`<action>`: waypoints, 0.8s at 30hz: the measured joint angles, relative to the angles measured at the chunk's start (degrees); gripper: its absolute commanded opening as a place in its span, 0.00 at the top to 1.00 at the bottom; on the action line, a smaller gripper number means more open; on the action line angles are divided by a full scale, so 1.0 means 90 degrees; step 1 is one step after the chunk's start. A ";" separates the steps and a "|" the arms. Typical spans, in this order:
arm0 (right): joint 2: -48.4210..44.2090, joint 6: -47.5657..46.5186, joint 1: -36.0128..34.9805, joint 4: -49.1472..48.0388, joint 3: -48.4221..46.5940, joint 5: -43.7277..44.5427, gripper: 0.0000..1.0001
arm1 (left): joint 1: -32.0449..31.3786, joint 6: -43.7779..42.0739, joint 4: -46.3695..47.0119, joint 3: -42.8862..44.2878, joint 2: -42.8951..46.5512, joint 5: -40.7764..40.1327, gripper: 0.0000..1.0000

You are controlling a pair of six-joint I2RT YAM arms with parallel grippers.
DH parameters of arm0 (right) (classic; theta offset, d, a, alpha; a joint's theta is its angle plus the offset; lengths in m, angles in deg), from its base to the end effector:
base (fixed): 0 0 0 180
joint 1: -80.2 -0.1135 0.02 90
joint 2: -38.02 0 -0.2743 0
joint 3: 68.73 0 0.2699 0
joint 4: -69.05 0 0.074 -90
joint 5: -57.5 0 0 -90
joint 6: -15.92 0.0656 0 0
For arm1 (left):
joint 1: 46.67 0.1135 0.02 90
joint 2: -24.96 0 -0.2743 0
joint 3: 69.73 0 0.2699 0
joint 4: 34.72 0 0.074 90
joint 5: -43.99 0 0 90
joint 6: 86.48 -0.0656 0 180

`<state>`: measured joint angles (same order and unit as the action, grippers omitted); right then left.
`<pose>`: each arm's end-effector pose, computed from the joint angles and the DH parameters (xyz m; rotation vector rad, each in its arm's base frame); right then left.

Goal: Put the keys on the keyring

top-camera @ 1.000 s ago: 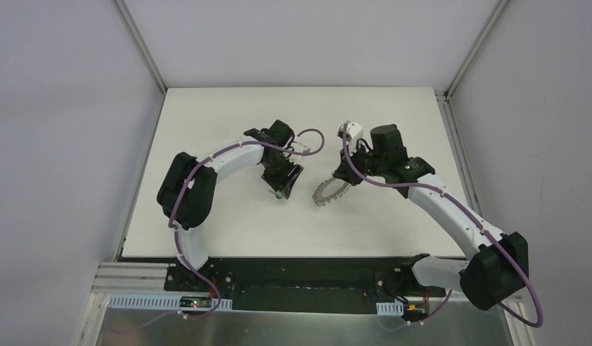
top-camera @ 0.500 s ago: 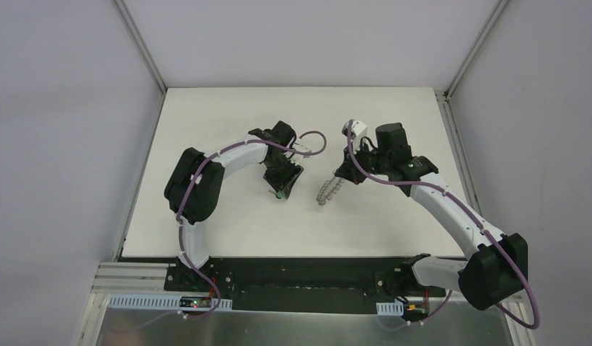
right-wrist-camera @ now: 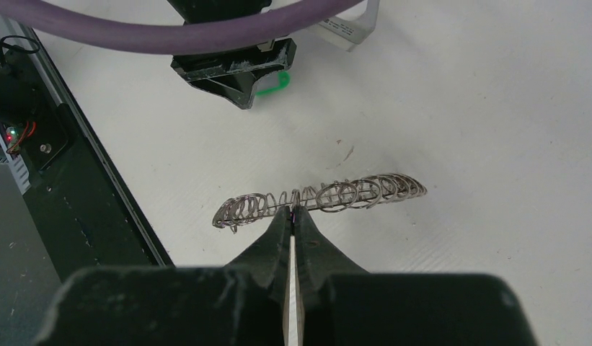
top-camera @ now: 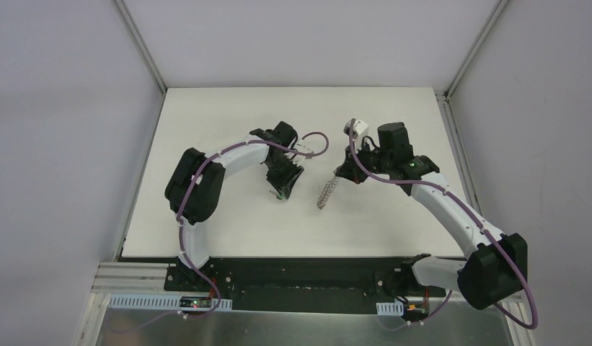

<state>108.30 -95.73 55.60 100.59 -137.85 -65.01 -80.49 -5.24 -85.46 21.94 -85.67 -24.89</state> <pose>0.2637 0.1595 0.2964 -1.1214 1.7823 0.6354 0.3348 -0.2527 0.1557 1.1083 2.5857 -0.6209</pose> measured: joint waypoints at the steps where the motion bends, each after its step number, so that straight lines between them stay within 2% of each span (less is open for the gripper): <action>1: 0.0005 0.0002 0.0012 0.0000 0.0000 -0.0017 1.00 | 0.0000 -0.0010 -0.0015 0.0015 0.0000 0.0015 0.66; 10: 0.0075 0.0015 0.0070 0.0024 0.0000 -0.0126 1.00 | 0.0000 -0.0107 -0.0044 0.0049 -0.0002 0.0056 0.66; 24: 0.0117 0.0024 0.0092 0.0046 0.0000 -0.0165 1.00 | -0.0420 0.0124 -0.0143 0.0129 -0.0010 -0.0729 0.66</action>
<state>109.35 -95.52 56.43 101.01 -137.85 -66.50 -84.27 -4.12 -86.74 23.10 -85.76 -31.44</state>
